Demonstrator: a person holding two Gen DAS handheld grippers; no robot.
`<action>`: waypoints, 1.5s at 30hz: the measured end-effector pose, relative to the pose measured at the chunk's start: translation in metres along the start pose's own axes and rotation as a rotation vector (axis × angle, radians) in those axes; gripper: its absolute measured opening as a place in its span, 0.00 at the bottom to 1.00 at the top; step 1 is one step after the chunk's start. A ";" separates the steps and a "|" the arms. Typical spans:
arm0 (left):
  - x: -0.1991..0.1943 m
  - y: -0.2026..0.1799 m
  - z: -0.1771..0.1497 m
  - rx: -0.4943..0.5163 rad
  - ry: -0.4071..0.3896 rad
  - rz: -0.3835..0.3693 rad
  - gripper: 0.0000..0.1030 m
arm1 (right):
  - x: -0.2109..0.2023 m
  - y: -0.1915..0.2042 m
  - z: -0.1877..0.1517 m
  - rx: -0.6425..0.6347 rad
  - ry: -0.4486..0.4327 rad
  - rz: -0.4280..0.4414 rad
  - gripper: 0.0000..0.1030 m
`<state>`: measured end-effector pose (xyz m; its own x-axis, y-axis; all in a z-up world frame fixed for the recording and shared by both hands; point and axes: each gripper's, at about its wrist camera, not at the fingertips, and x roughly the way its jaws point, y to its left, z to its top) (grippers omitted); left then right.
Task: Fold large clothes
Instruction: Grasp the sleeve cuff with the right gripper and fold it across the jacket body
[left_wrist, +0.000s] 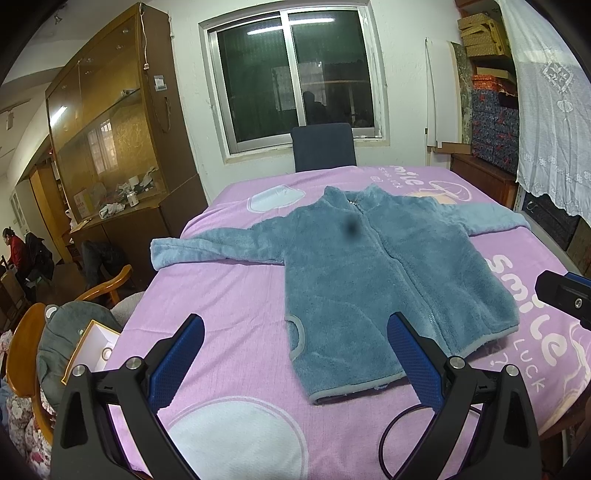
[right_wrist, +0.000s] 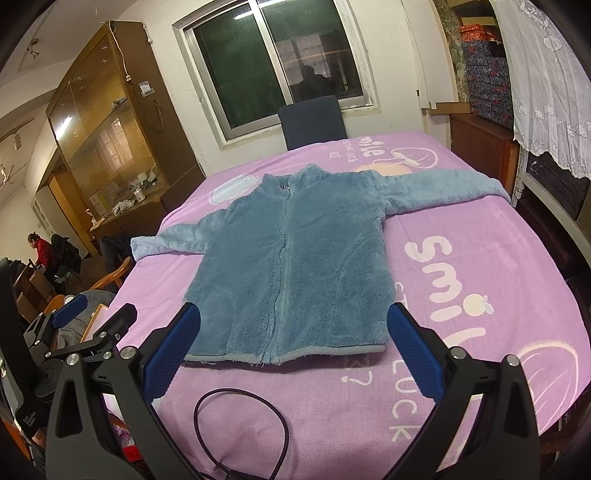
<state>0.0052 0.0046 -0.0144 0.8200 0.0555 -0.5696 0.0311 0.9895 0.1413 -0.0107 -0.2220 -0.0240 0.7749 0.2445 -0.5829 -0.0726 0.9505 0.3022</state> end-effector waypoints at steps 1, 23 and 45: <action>0.000 0.000 0.000 0.000 0.002 0.000 0.97 | 0.001 0.000 0.000 0.001 0.002 0.000 0.96; 0.153 0.027 0.077 -0.157 0.232 -0.154 0.97 | 0.119 -0.047 0.095 0.074 0.065 0.032 0.96; 0.305 -0.025 0.084 -0.096 0.378 -0.087 0.97 | 0.227 -0.161 0.131 0.446 0.040 0.133 0.96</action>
<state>0.3025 -0.0138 -0.1239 0.5480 -0.0018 -0.8365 0.0228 0.9997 0.0127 0.2596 -0.3448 -0.1063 0.7516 0.3746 -0.5429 0.1139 0.7370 0.6662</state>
